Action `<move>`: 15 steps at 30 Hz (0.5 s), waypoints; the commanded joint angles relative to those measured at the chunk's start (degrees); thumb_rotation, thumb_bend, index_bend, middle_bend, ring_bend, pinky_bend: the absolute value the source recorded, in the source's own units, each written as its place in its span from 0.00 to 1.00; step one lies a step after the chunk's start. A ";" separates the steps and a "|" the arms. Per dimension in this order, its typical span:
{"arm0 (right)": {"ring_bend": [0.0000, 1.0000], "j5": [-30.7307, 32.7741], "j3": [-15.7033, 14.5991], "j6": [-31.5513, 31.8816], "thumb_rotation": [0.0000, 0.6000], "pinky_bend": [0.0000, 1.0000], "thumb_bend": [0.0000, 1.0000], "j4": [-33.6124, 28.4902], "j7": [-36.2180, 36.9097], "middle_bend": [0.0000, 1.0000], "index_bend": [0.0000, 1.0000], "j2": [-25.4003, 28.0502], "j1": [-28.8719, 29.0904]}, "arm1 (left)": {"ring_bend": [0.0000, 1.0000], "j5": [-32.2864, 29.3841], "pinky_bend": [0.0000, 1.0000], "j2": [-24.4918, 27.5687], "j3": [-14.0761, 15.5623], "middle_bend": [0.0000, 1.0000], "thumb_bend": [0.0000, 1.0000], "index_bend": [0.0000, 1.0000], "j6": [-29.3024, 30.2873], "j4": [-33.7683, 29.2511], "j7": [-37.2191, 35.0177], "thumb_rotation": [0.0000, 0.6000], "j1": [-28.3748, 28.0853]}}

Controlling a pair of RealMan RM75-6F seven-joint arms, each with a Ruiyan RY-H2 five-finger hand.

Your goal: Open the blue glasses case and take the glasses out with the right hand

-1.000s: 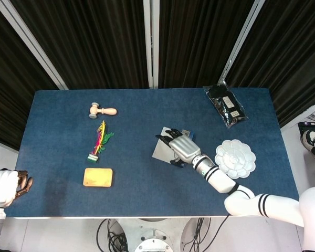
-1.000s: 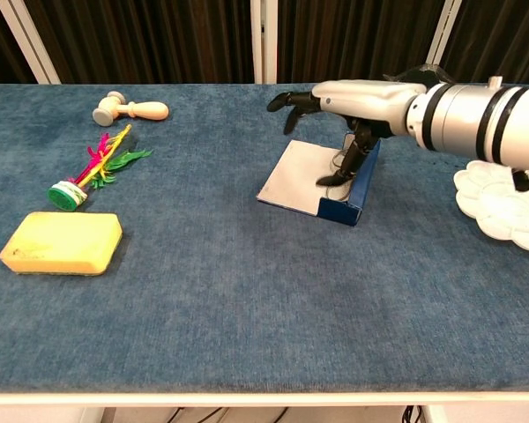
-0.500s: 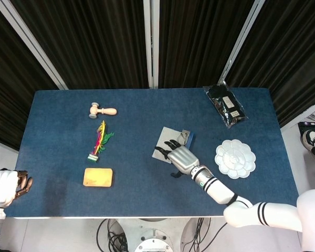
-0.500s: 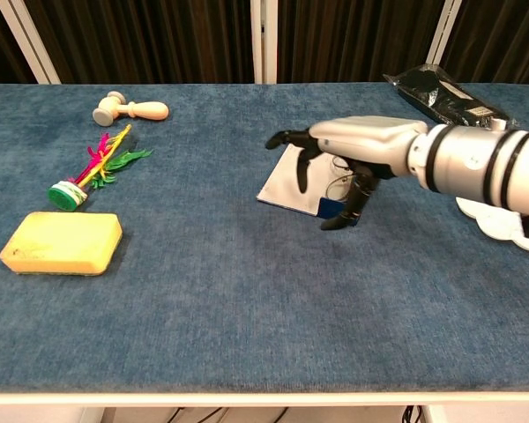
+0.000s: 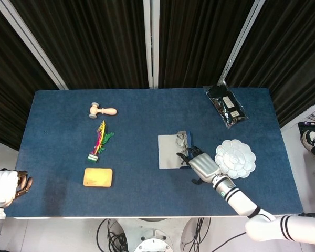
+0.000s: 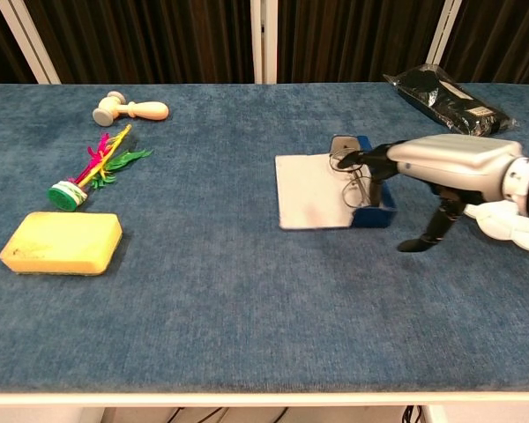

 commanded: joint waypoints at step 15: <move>0.00 1.03 6.94 -2.68 1.00 0.00 0.13 7.45 10.18 0.33 0.00 1.62 0.23 | 0.85 -0.20 0.66 -0.07 -0.11 1.00 0.39 0.86 -0.02 -0.15 0.29 1.00 -0.02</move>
